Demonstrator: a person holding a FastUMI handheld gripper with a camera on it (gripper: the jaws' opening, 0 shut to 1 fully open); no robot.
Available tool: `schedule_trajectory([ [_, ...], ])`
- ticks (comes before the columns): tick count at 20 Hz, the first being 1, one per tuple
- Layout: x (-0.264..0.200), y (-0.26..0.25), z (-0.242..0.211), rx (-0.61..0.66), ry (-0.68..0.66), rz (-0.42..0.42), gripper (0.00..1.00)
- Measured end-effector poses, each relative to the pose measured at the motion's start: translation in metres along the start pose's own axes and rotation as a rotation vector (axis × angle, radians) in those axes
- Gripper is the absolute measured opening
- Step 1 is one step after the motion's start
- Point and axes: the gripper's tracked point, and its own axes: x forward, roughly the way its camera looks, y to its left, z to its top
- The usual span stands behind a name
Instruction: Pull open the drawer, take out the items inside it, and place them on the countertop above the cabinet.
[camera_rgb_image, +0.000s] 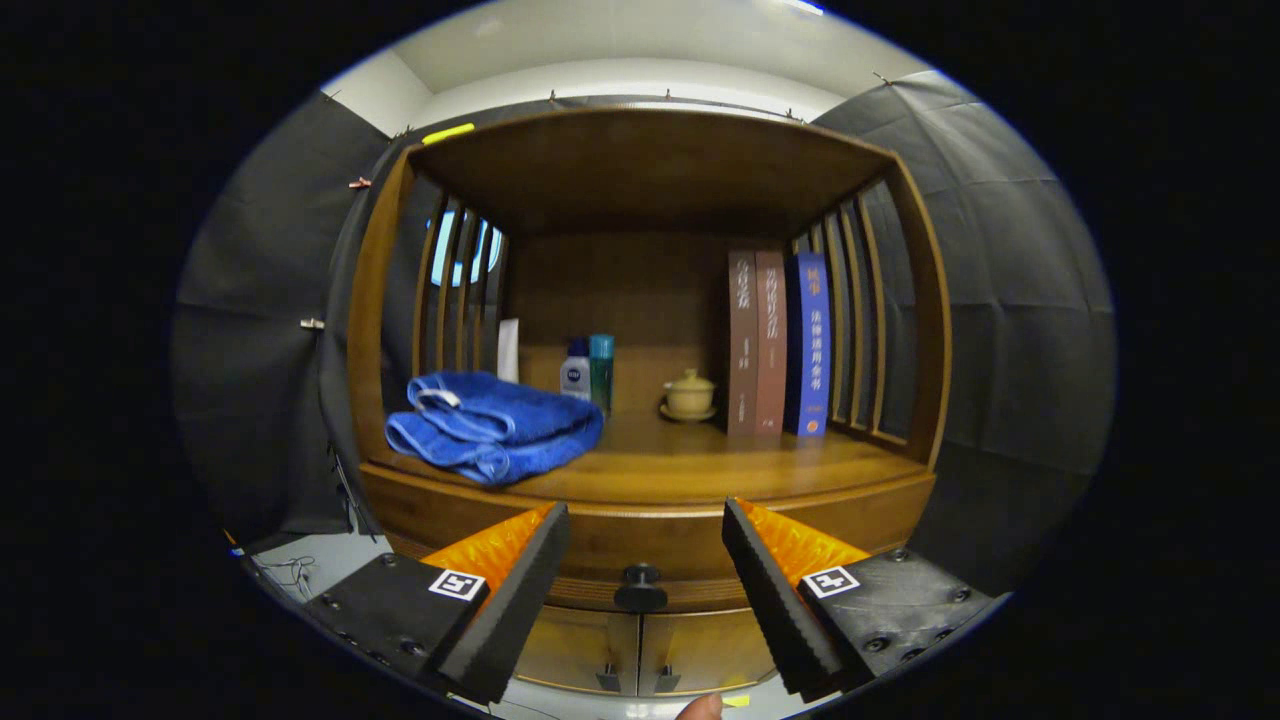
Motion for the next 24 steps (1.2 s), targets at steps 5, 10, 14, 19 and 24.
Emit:
schedule_trajectory([
  [5,0.028,-0.006,-0.059,0.047,0.104,-0.011,0.91],
  [10,0.042,-0.001,-0.081,0.05,0.179,0.008,0.59],
  [14,0.05,-0.005,-0.079,0.036,0.138,-0.003,0.44],
  [19,0.039,-0.003,-0.079,0.024,0.16,-0.018,0.37],
  [24,0.0,-0.006,-0.079,0.041,0.159,-0.014,0.37],
])
